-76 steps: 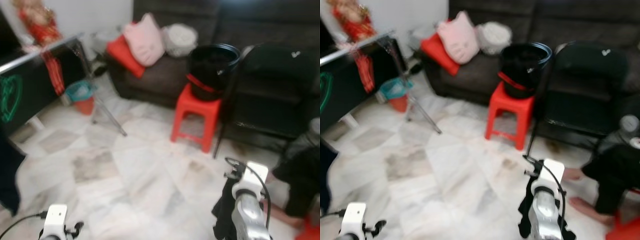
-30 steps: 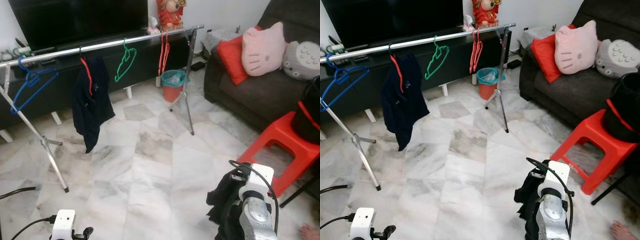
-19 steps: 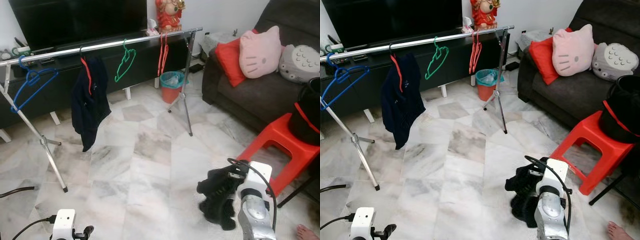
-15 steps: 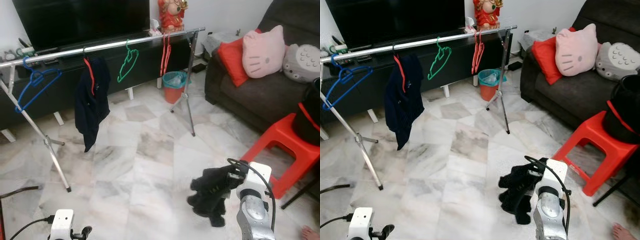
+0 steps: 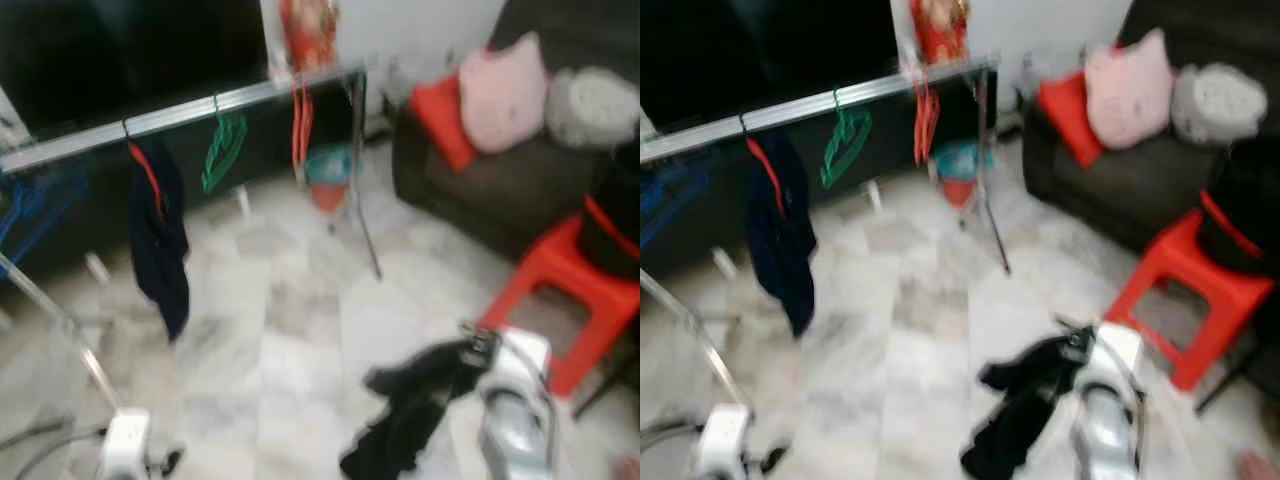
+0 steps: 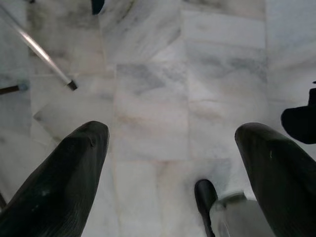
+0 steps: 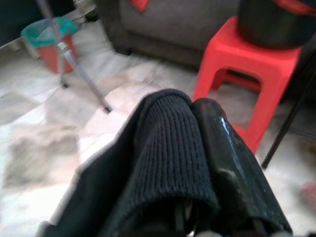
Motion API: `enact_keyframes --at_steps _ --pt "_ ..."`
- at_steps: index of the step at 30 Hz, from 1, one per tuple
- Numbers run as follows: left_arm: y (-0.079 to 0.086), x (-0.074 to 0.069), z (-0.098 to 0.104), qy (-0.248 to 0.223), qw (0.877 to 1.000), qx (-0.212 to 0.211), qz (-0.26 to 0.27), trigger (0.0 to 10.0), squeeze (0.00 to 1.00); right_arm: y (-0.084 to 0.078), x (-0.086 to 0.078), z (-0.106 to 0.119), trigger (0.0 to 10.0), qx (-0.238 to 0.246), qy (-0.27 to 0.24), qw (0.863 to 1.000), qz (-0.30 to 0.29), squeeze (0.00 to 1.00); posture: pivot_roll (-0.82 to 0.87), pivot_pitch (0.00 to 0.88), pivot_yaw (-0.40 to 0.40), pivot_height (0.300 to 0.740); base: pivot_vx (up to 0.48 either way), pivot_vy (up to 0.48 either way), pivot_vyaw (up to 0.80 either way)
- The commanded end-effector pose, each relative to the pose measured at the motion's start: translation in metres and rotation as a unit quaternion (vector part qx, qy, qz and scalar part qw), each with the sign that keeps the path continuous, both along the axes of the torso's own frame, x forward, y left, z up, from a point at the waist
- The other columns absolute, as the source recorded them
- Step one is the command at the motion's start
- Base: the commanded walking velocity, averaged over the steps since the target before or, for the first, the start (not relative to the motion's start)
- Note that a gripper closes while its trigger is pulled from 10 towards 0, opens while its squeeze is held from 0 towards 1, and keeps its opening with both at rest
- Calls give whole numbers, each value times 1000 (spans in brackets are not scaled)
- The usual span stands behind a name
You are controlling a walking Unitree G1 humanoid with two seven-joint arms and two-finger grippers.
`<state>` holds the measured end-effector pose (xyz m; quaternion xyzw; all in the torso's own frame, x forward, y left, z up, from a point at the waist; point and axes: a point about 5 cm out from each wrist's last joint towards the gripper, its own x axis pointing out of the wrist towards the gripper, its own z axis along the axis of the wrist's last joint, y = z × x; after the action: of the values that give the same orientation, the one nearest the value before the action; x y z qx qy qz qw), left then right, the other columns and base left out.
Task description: Hang hanger
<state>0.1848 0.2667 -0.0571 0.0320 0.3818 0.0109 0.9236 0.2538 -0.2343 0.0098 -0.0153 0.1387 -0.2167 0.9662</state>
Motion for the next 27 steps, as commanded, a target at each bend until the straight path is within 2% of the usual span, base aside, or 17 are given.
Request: enact_keyframes --at_steps 1,11,13,16,27 --pt "15 -8 1 12 1000 19 8 10000 0 16 13 9 10000 9 -24 999 20 0 -123 0 27 740 390 0 0" --pt "14 -9 1 12 1000 16 6 10000 0 17 13 9 10000 -1 -25 999 30 0 -125 0 28 740 387 0 0" --pt "14 -9 1 12 1000 16 6 10000 0 21 13 9 10000 -7 -25 999 48 0 -125 0 28 740 388 0 800" --pt "14 -10 0 12 1000 16 6 10000 0 23 13 9 10000 -3 -28 999 45 0 -125 0 28 740 390 0 600" --pt "15 -11 0 13 1000 16 4 10000 0 20 11 8 10000 5 -30 999 36 0 -127 0 28 740 389 0 0"
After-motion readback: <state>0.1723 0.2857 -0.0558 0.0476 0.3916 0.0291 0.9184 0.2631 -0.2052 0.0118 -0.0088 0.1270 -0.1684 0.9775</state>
